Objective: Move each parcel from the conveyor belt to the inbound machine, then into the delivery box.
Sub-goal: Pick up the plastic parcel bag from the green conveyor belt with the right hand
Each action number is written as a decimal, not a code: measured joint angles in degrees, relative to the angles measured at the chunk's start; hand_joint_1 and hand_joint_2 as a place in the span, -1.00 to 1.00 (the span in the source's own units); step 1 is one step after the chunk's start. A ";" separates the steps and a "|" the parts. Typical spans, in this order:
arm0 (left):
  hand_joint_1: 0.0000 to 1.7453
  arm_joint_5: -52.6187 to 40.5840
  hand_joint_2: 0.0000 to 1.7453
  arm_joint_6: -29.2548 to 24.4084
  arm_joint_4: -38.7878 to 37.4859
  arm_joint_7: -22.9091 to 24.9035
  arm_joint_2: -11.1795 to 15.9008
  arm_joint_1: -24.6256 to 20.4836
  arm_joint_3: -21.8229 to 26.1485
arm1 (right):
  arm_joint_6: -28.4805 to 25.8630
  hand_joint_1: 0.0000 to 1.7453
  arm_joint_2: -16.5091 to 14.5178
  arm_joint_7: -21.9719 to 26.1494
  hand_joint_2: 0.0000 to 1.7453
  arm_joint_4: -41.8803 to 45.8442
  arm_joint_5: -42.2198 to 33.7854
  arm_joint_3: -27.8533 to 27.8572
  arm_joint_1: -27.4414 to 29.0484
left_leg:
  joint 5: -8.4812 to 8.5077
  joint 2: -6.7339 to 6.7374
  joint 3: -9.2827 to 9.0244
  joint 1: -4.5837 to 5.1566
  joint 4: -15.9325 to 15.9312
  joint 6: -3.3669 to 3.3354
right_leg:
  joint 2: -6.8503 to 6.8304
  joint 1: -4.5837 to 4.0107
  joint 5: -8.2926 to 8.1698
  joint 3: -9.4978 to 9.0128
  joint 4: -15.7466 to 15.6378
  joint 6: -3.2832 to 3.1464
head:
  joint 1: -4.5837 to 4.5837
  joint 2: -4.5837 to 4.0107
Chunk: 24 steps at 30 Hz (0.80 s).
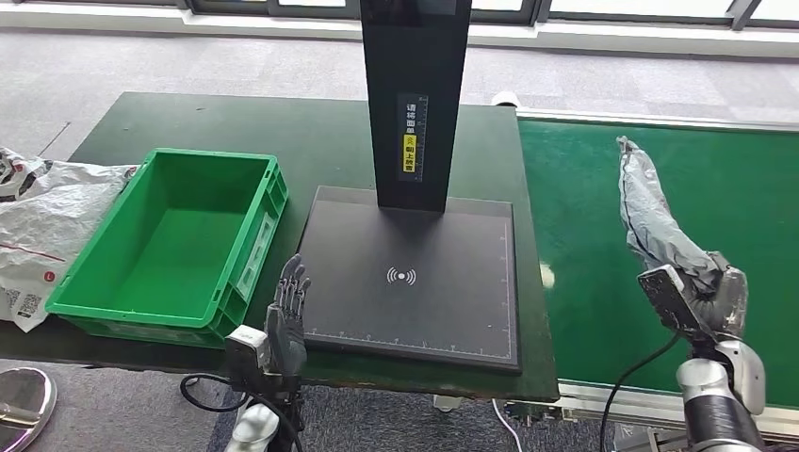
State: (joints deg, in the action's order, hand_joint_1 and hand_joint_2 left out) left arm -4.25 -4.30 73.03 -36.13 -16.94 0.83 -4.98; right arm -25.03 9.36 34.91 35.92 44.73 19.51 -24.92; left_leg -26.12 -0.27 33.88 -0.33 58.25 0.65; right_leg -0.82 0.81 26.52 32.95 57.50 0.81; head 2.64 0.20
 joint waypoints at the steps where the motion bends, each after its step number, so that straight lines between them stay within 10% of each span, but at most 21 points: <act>1: -1.00 0.56 -1.00 0.77 0.63 -0.39 -0.03 0.27 0.33 | -0.03 1.00 -0.76 0.32 1.00 2.99 -0.99 -0.40 1.42 | 0.00 -0.02 0.01 -0.01 -0.01 0.00 | -0.02 -0.01 0.01 0.00 0.00 -0.01 | 0.01 0.00; 9: -1.00 -0.22 -1.00 -0.19 6.40 -3.48 -0.97 2.17 2.91 | -3.43 1.00 -7.02 -2.51 1.00 26.19 -0.81 -11.58 13.83 | -0.06 0.08 0.03 -0.07 -0.07 0.09 | 0.04 -0.06 0.10 0.14 0.02 -0.12 | -0.01 0.00; 24: -1.00 3.80 -1.00 4.63 9.22 -4.02 -1.17 2.52 4.70 | -2.15 1.00 -14.20 -6.47 1.00 40.65 2.23 -34.45 24.77 | -0.06 0.18 0.01 -0.15 -0.10 0.17 | 0.09 -0.15 0.19 0.16 0.03 -0.27 | 0.00 0.00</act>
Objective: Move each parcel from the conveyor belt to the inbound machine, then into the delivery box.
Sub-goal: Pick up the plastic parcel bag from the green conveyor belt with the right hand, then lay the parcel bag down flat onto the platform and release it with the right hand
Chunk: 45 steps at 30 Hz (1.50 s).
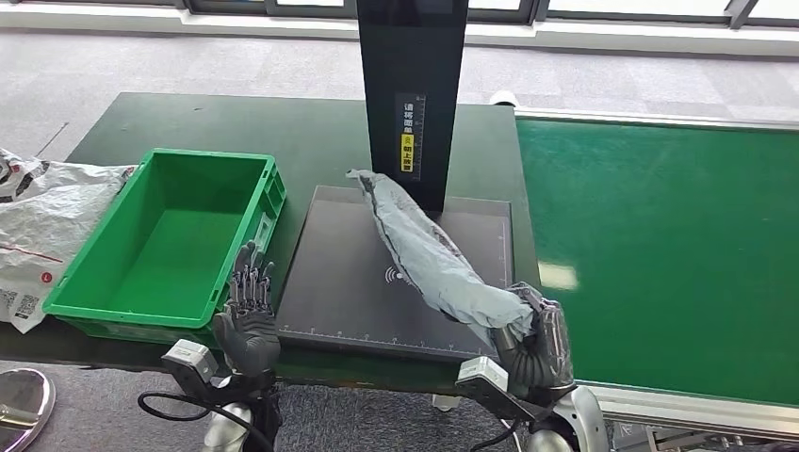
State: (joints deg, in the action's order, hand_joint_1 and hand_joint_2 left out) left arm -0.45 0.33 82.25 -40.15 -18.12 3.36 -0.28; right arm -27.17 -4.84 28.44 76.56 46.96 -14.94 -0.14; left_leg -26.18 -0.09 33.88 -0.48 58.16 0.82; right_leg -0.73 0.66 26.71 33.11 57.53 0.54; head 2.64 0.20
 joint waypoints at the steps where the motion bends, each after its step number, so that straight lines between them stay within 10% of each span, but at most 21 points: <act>1: -1.00 0.13 -1.00 0.09 -0.44 0.00 0.00 -0.18 0.00 | 0.46 1.00 -0.61 0.18 1.00 -0.65 -0.55 -0.84 -0.04 | 0.00 0.02 -0.01 0.00 0.00 0.00 | 0.02 0.00 0.00 0.00 0.00 0.00 | 0.00 0.00; 19: -1.00 0.36 -1.00 -0.65 -2.78 0.02 0.00 -0.72 0.00 | 1.69 1.00 -6.16 6.73 1.00 -25.17 -9.43 -3.07 -11.56 | 0.04 0.23 -0.03 0.00 0.02 0.03 | 0.24 0.00 -0.13 0.05 0.00 0.03 | -0.01 0.00; 27: -1.00 -0.64 -1.00 -2.70 -3.23 1.04 0.00 -0.71 0.00 | -11.85 1.00 -6.37 -1.08 1.00 -37.16 -0.83 -0.87 -17.46 | 0.05 0.24 -0.02 0.01 0.02 0.03 | 0.23 0.01 -0.15 0.05 -0.01 0.05 | 0.00 0.00; 45: -1.00 -0.71 -1.00 -3.09 -3.32 1.05 0.00 -0.71 0.00 | -12.78 1.00 -6.36 -1.65 1.00 -45.07 1.00 1.95 -20.10 | 0.05 0.24 -0.02 0.01 0.02 0.04 | 0.25 0.01 -0.18 0.06 0.00 0.05 | 0.01 0.00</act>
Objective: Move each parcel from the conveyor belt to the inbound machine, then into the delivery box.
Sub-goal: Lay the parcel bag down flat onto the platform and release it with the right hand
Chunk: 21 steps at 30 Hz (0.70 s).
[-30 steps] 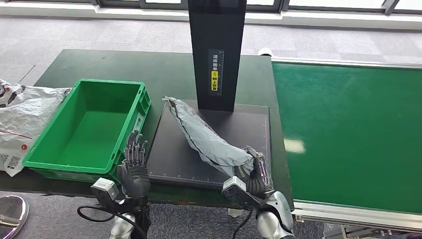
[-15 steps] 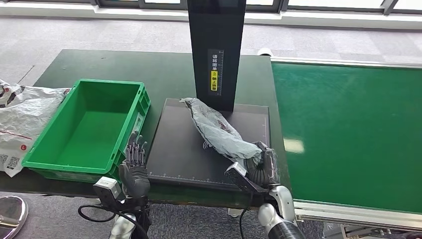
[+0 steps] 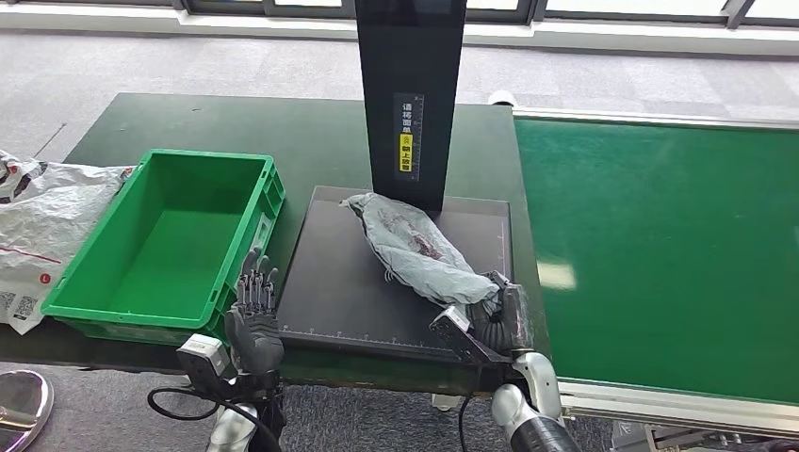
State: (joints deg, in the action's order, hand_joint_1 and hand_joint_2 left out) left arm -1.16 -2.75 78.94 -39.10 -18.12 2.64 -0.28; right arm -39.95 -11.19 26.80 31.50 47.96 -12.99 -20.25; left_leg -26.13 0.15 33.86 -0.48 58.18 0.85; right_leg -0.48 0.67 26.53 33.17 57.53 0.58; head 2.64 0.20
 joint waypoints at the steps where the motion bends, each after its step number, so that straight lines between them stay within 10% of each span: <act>1: -1.00 0.00 -1.00 -0.01 -0.04 0.00 0.00 0.00 0.00 | 0.00 1.00 0.00 0.00 1.00 -0.13 0.00 0.04 -0.06 | 0.00 0.00 0.00 0.00 0.00 0.00 | 0.00 0.00 0.00 0.00 0.00 0.00 | 0.00 0.00; 6: -1.00 0.00 -1.00 -0.01 -0.10 0.01 0.00 0.00 0.00 | -0.01 0.89 0.00 -0.04 1.00 -0.43 0.07 0.23 -0.12 | 0.00 0.00 0.00 0.00 0.00 0.00 | 0.00 0.00 -0.01 0.00 0.00 0.00 | 0.00 0.00; 10: -1.00 0.03 -1.00 -0.08 0.01 0.58 0.00 0.03 0.00 | 0.07 -0.86 -0.08 -0.44 1.00 -0.40 1.34 0.72 -0.02 | 0.00 0.00 0.00 0.00 0.00 0.00 | 0.00 0.00 0.00 0.00 0.00 0.00 | -0.01 0.00; 11: -1.00 0.15 -1.00 -0.09 0.09 0.96 -0.01 0.06 0.00 | 0.14 -1.00 -0.11 -0.44 1.00 -0.27 1.71 0.99 0.09 | 0.00 -0.01 0.00 0.00 0.00 0.00 | 0.00 0.00 0.00 -0.01 0.00 0.00 | -0.01 0.00; 21: -1.00 1.63 -1.00 -5.20 1.10 5.19 0.00 0.98 0.00 | 10.24 -1.00 -0.74 2.65 1.00 19.73 -3.64 2.39 12.33 | -0.03 -0.29 0.04 -0.01 0.00 0.00 | -0.26 -0.01 0.13 -0.02 -0.01 -0.02 | -0.02 0.00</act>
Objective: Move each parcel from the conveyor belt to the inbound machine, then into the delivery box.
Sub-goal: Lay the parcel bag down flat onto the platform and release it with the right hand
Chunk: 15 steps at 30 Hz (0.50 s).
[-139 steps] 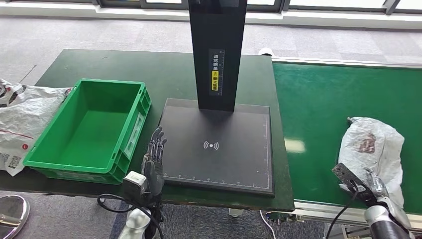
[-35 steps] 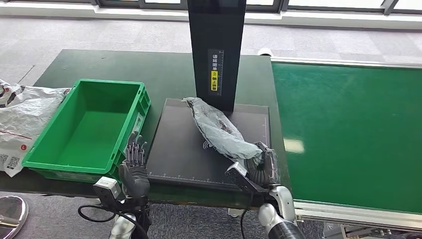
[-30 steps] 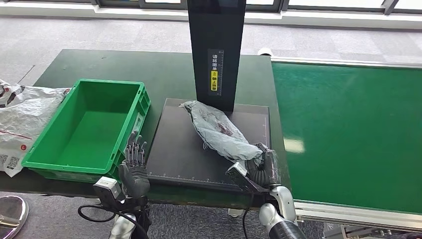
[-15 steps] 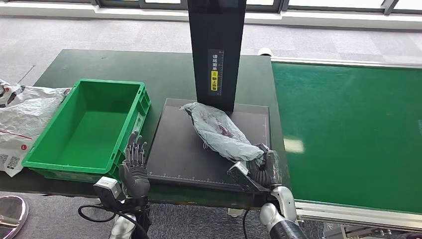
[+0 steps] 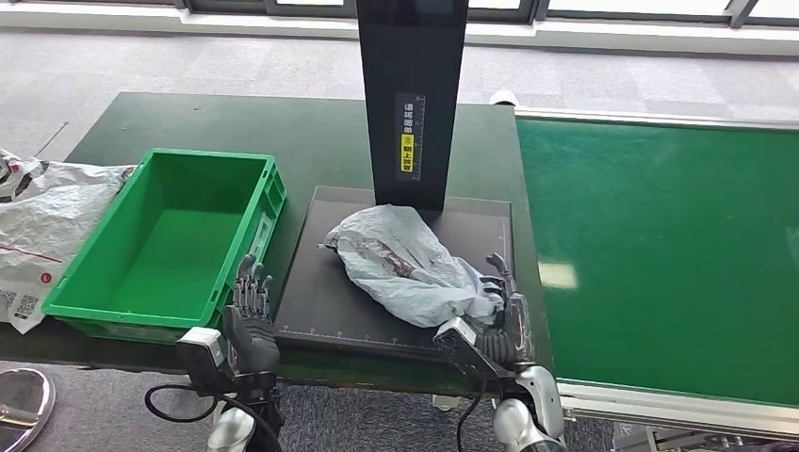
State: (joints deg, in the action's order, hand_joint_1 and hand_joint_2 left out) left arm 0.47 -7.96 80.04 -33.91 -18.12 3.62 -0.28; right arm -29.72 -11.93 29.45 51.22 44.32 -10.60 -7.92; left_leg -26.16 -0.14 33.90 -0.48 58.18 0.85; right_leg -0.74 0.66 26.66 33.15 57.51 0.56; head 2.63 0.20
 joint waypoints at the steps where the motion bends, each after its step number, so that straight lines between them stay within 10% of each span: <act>1: -1.00 0.09 -1.00 -0.61 -0.13 -0.18 0.06 0.02 0.00 | 2.86 -1.00 0.04 0.40 1.00 5.61 -1.88 -0.06 3.76 | -0.02 -0.11 0.04 0.00 0.00 0.01 | -0.10 0.00 0.05 -0.02 0.00 -0.01 | 0.00 0.00; 15: -1.00 2.46 -1.00 2.78 -0.18 -3.49 0.34 0.27 0.00 | 10.67 -1.00 0.94 1.90 1.00 38.89 -7.13 1.20 21.82 | -0.19 0.14 -0.05 0.01 0.00 0.06 | 0.12 0.01 0.12 -0.03 0.00 -0.04 | 0.02 0.00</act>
State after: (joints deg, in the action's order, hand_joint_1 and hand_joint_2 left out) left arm 2.93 -5.18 79.86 -37.40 -17.78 3.89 -0.28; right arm -19.05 -10.99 31.34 90.11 37.18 -9.39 13.90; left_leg -26.35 0.01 33.84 -0.48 58.18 0.91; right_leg -0.62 0.66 26.79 33.12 57.51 0.52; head 2.64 0.20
